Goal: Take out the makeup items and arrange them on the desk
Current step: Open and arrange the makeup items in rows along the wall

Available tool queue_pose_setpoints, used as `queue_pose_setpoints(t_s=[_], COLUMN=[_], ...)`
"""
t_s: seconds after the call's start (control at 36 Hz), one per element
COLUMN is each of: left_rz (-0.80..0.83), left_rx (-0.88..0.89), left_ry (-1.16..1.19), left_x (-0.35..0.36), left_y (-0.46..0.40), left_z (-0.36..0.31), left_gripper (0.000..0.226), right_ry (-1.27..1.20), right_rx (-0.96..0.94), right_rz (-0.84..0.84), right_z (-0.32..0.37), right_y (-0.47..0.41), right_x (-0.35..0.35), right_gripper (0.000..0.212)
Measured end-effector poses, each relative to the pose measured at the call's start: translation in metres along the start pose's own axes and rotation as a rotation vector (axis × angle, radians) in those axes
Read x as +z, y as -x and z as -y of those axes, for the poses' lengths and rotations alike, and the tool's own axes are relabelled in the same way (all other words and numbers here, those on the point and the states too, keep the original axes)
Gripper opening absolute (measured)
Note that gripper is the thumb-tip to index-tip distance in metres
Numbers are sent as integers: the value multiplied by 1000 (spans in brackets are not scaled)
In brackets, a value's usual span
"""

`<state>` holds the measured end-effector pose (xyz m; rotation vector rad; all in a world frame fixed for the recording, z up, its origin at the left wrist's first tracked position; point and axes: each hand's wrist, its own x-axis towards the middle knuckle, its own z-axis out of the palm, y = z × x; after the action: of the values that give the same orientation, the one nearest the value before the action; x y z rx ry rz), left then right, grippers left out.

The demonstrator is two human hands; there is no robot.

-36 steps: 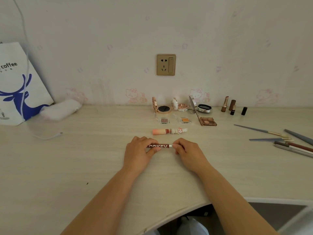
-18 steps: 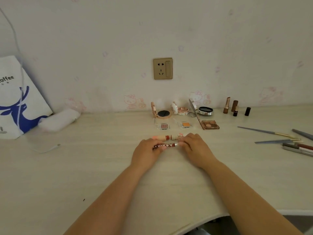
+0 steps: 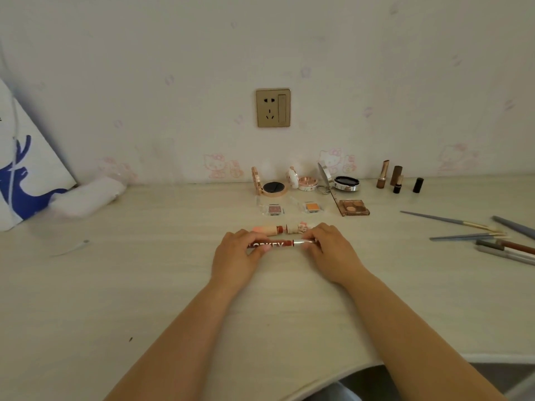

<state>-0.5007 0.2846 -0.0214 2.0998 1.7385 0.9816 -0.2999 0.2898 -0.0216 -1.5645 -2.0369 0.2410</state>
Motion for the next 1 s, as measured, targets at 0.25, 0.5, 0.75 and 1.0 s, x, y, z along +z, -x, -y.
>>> queue_pose_setpoints(t_s=[0.25,0.5,0.75,1.0], left_rz=[49,65,86,95], left_rx=[-76,-103,-111,-79], left_ry=[-35,-80,-118,-155], left_x=[-1,0,0,0], left_y=[-1,-3,-6,-4], left_z=[3,3,4,2], left_gripper=[17,17,18,22], right_ry=[-9,-9,-5,-6], right_rx=[78,151,181,178], right_rz=[-61,-40,-16,-13], right_z=[-4,-5,-5,-5], right_y=[0,-2,0,1], right_x=[3,1,-1,-1], right_gripper=[17,18,21,22])
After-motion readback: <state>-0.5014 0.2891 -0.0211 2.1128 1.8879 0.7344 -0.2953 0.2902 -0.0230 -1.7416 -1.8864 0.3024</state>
